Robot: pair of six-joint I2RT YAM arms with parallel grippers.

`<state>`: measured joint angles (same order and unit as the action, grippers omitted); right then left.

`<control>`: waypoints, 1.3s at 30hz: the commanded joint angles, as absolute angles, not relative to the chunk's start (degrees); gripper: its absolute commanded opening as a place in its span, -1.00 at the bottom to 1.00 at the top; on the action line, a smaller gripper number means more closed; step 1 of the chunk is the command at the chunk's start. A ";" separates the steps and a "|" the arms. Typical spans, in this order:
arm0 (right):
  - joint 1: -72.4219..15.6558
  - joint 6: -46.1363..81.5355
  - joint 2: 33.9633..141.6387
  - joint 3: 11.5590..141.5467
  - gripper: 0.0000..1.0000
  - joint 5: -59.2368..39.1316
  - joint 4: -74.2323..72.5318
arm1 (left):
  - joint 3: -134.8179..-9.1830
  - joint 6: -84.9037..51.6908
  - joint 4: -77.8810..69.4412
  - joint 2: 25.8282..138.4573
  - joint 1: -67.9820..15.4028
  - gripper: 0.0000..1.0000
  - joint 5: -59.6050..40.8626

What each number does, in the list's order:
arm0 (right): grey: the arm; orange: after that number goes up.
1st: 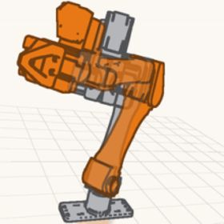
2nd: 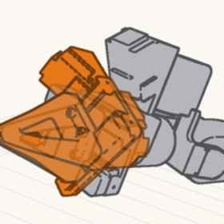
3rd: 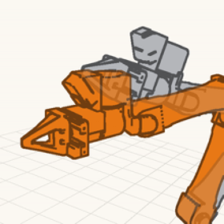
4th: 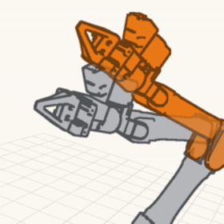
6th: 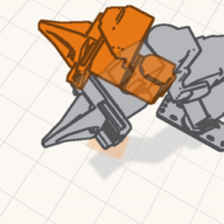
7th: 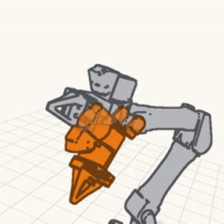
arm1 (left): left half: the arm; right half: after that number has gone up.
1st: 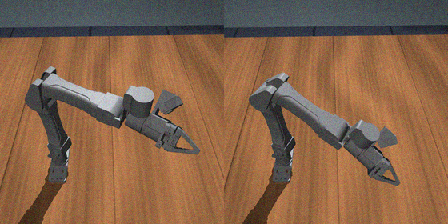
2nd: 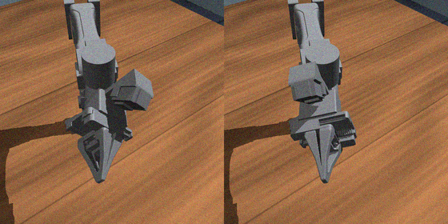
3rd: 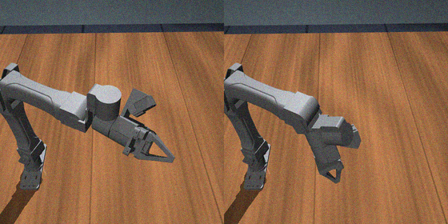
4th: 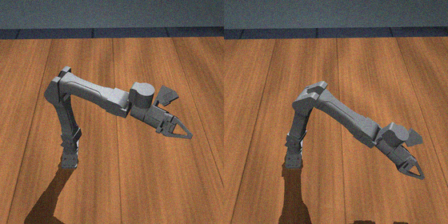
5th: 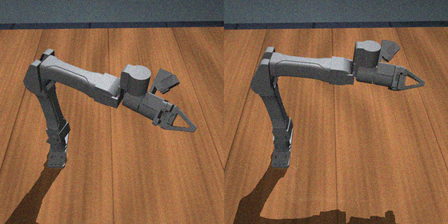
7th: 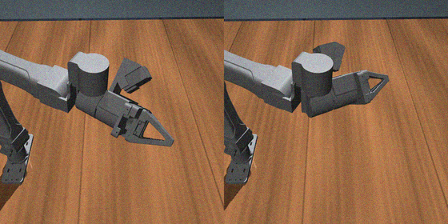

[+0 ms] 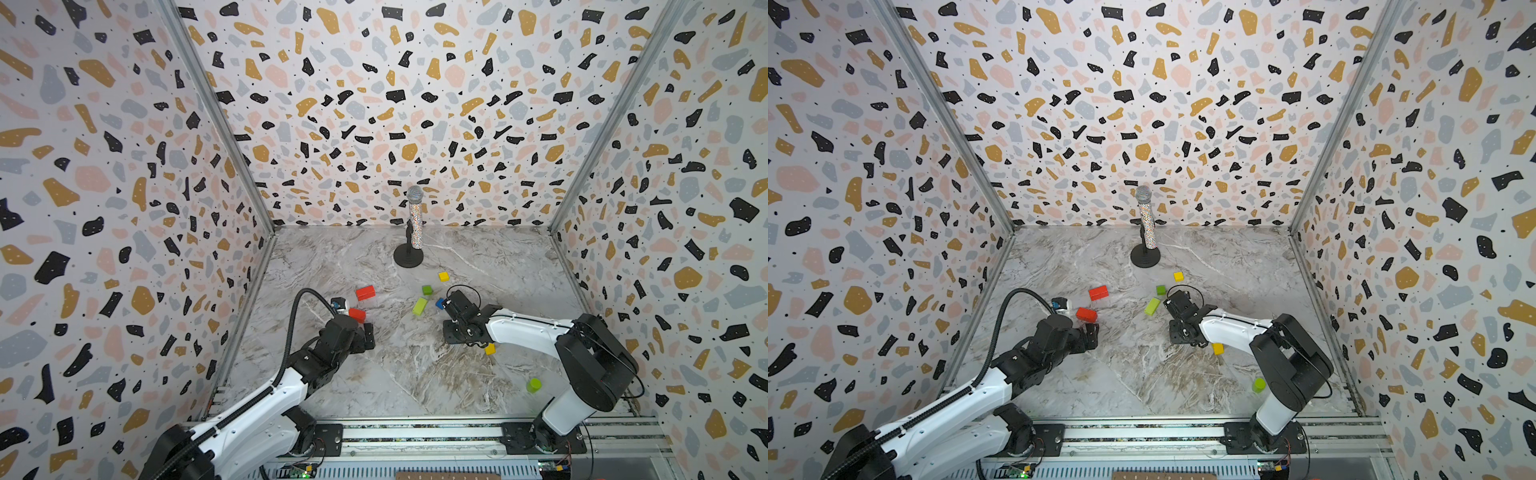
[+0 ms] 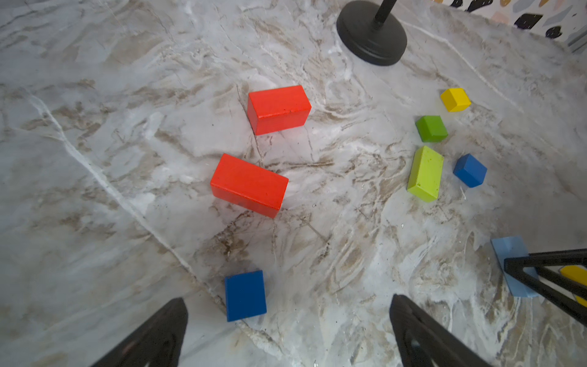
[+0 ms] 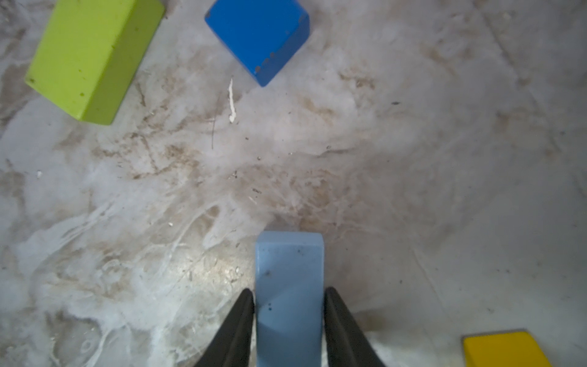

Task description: Build the wood block tower

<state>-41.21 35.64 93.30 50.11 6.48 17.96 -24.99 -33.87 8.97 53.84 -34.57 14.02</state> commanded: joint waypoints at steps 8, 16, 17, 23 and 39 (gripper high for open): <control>-41.13 30.18 86.87 51.88 0.07 6.28 17.45 | -30.13 -31.66 8.82 55.27 -34.54 1.00 10.70; -39.12 23.20 75.70 49.59 0.19 0.72 12.53 | -40.45 -26.69 15.95 61.14 -34.54 1.00 8.44; -38.51 22.77 73.80 48.67 0.20 -0.44 11.40 | -42.17 -26.02 17.55 61.87 -34.54 1.00 8.35; -34.40 21.48 59.56 41.92 0.53 -6.08 5.05 | -51.43 -21.10 24.87 67.25 -34.55 1.00 8.18; -21.04 26.38 42.83 30.32 0.80 -17.10 -3.32 | -66.28 -13.62 31.82 84.57 -34.63 0.73 7.32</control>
